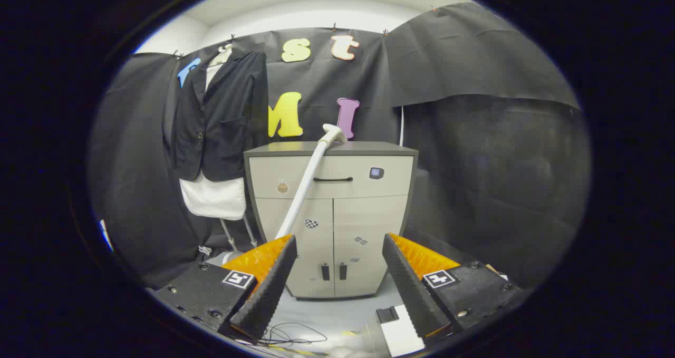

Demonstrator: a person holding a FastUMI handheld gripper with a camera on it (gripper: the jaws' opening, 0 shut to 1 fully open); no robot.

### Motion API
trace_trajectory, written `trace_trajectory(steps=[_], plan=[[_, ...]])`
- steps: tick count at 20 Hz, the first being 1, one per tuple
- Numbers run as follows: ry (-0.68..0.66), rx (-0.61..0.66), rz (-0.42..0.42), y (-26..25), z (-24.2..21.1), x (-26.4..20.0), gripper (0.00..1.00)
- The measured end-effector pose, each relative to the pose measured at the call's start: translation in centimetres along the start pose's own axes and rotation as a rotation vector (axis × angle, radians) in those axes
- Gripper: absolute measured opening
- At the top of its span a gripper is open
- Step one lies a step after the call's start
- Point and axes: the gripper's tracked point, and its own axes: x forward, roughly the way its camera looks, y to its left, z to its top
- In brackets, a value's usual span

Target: Iron the clothes twice with a garment steamer, once on the left side and once on the right side.

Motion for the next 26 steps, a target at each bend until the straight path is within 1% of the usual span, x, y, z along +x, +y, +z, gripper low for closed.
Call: trace_trajectory(steps=[11,16,19,22,26], plan=[[0.003,0.008,0.011,0.9,-0.5,0.2,1.0],[-0.006,-0.001,0.017,1.2,0.7,0.5,1.0],[-0.02,-0.001,0.029,1.7,2.8,1.0,1.0],[-0.042,-0.004,0.044,2.1,6.3,1.9,1.0],[-0.101,-0.019,0.08,2.8,13.1,4.4,1.0]])
